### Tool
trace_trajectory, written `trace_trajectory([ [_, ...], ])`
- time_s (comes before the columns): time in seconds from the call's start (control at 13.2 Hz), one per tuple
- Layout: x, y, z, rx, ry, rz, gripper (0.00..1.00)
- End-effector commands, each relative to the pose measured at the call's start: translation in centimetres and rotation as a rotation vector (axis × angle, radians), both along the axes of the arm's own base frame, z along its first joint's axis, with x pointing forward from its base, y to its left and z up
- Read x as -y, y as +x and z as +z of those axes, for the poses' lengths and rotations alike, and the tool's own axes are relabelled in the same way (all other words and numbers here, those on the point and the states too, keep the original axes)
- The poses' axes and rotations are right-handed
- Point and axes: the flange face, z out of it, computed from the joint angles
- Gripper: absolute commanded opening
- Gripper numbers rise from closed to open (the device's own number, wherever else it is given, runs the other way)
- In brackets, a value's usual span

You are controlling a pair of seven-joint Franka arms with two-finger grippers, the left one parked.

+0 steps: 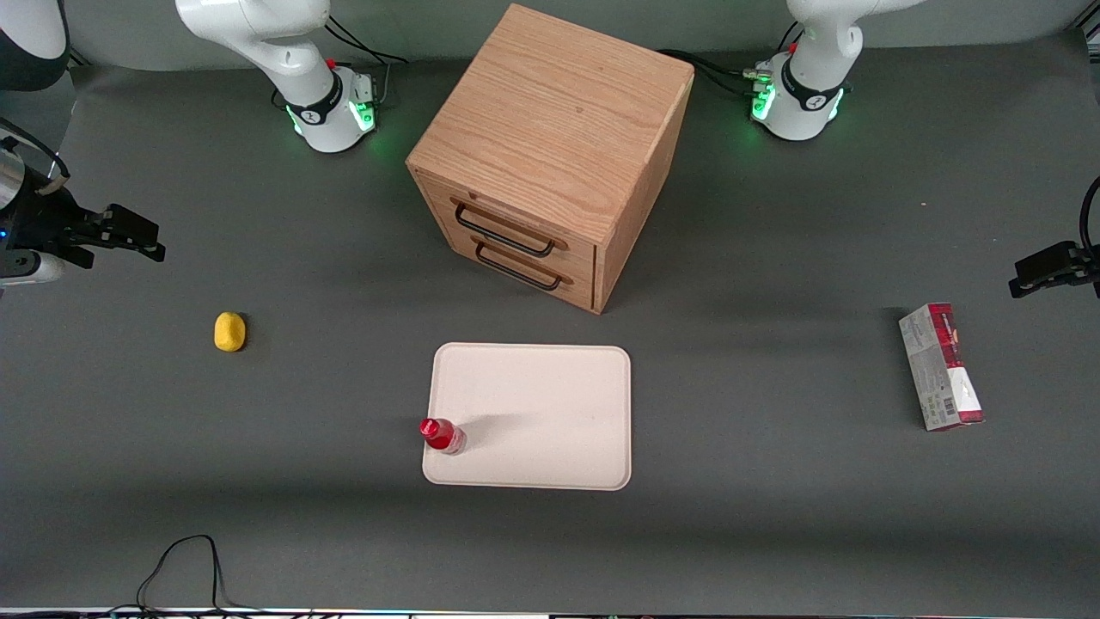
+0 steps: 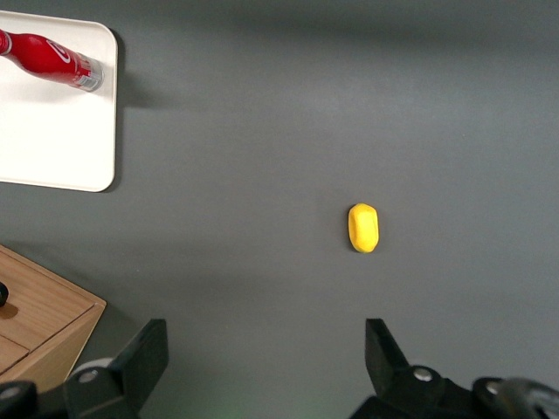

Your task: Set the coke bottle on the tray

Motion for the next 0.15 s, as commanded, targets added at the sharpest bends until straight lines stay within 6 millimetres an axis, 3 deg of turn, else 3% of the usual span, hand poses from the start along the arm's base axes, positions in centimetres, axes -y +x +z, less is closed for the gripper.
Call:
trace_trajectory([
  [0.0, 0.16, 0.17, 0.54, -0.002, -0.006, 0.001, 1.0],
  [0.08, 0.24, 0.16, 0.54, -0.002, -0.006, 0.0, 1.0],
])
